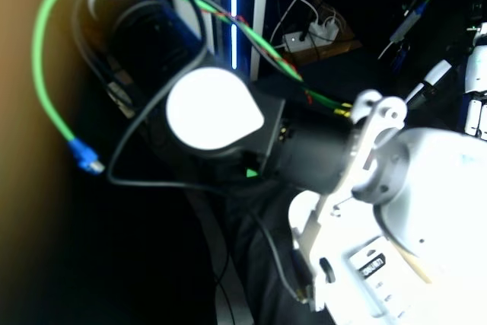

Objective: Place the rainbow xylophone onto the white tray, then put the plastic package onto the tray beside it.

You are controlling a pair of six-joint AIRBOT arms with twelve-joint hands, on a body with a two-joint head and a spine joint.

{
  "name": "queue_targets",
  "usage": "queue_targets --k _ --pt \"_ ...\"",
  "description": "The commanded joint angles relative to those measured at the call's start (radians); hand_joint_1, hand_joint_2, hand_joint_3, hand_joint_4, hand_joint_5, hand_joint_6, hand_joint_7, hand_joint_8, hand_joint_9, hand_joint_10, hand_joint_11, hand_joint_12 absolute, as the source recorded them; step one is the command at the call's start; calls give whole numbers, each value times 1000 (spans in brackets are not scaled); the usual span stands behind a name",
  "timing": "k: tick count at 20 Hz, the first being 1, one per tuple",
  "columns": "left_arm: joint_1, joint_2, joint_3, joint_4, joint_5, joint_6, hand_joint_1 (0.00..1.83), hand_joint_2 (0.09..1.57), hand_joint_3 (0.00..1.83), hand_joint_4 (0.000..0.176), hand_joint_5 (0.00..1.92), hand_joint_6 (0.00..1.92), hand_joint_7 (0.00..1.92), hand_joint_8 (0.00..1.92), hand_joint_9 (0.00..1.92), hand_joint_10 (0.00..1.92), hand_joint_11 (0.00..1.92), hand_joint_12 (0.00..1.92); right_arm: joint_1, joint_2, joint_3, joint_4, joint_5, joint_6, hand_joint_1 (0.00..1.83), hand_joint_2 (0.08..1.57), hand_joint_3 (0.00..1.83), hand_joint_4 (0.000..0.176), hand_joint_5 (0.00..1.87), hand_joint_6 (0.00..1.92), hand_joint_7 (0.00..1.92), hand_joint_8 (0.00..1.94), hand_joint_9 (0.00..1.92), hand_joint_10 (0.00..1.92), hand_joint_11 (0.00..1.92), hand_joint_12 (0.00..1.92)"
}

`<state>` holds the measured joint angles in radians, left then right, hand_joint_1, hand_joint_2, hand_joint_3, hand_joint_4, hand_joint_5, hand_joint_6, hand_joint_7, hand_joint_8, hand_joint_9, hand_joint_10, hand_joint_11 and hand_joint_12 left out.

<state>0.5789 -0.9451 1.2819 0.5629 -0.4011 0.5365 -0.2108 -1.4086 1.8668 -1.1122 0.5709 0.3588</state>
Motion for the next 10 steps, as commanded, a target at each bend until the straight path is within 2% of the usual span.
queue_targets --k 1,4,5,6,7,8,9,10 --pt "-7 -1 1 -26 -89 3 941 797 0 0 0 0 0 0 0 0 0 0 16 9 -8 59 42 -2 1009 653 0 176 0 0 62 4 67 3 0 506" --pt "-4 0 1 -27 -89 3 971 794 0 0 0 0 0 0 0 0 0 0 16 22 -24 59 43 -8 1017 655 0 176 0 0 59 0 55 1 0 433" --pt "-4 1 0 -29 -90 3 964 788 0 10 0 0 0 0 0 0 0 0 16 38 -42 59 43 -20 1023 646 0 176 0 0 61 1 57 2 0 430" --pt "-4 1 0 -33 -91 3 980 786 0 1 0 0 0 0 0 0 0 0 16 47 -51 59 43 -24 1017 642 0 176 0 0 61 1 61 2 0 475" --pt "-2 3 1 -44 -99 3 999 790 0 6 0 0 0 0 0 0 0 0 16 62 -71 59 43 -35 1018 636 0 176 0 0 61 0 63 2 0 483" --pt "-2 4 2 -52 -105 3 992 776 0 30 0 0 0 0 0 0 0 0 16 71 -81 59 43 -40 1002 626 0 176 0 0 65 1 70 3 0 503" --pt "-2 5 4 -63 -116 3 981 778 0 4 0 0 0 0 0 0 0 0 16 85 -94 59 43 -43 974 645 0 176 0 0 45 2 45 2 0 657" --pt "-2 7 5 -72 -124 4 981 778 0 4 0 0 0 0 0 0 0 0 16 95 -104 59 43 -43 974 645 0 176 0 0 45 2 45 2 0 657"
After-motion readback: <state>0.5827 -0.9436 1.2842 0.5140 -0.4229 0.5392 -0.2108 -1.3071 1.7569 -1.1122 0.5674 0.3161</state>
